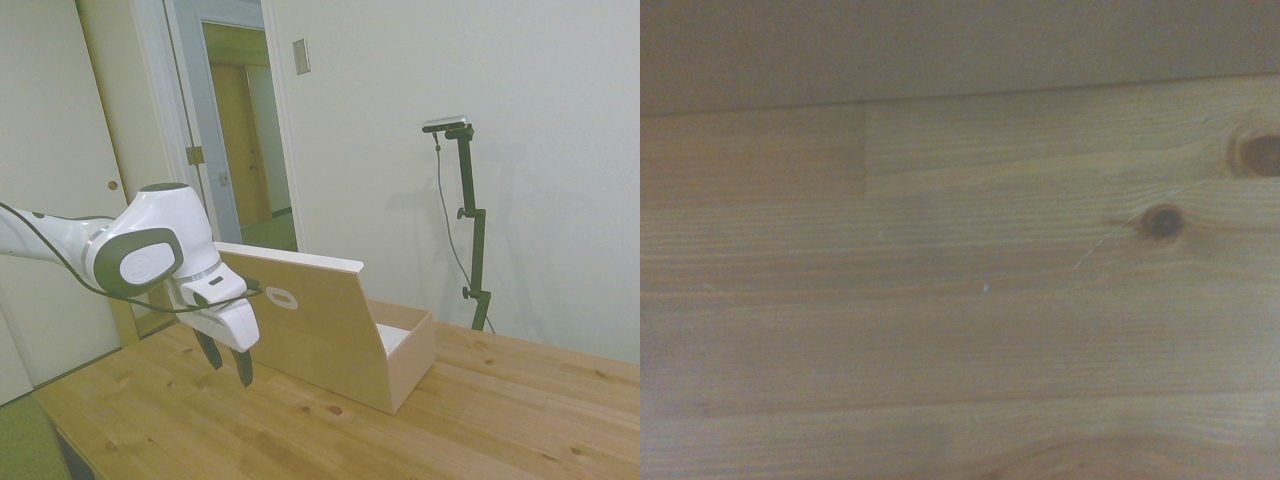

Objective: Close the box

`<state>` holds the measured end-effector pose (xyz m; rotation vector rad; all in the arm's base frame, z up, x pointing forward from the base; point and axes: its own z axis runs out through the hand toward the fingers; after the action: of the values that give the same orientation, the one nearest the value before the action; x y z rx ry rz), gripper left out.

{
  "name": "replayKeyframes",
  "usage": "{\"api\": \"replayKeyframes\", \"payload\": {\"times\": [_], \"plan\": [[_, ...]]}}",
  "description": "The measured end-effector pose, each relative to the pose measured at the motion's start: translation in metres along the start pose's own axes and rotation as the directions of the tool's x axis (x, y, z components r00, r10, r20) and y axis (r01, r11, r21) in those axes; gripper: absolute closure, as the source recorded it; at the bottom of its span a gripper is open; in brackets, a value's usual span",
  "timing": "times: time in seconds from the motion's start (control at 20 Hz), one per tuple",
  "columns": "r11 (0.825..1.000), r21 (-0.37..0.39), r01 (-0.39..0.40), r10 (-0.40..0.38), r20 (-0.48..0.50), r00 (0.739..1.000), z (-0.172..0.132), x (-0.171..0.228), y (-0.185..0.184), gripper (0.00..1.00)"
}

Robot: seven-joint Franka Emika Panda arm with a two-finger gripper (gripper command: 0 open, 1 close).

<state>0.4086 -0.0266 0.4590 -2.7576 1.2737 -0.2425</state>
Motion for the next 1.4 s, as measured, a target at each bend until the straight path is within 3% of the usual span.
{"api": "replayKeyframes", "payload": {"times": [0.8, 1.05, 1.4], "plan": [[0.992, 0.11, -0.069, 0.081, -0.113, 0.99, -0.087, 0.076, 0.025, 0.0], [0.988, 0.15, -0.025, 0.054, -0.193, 0.98, -0.114, 0.093, 0.007, 0.0], [0.982, 0.188, 0.001, 0.047, -0.252, 0.967, -0.113, 0.131, -0.037, 0.0]]}}
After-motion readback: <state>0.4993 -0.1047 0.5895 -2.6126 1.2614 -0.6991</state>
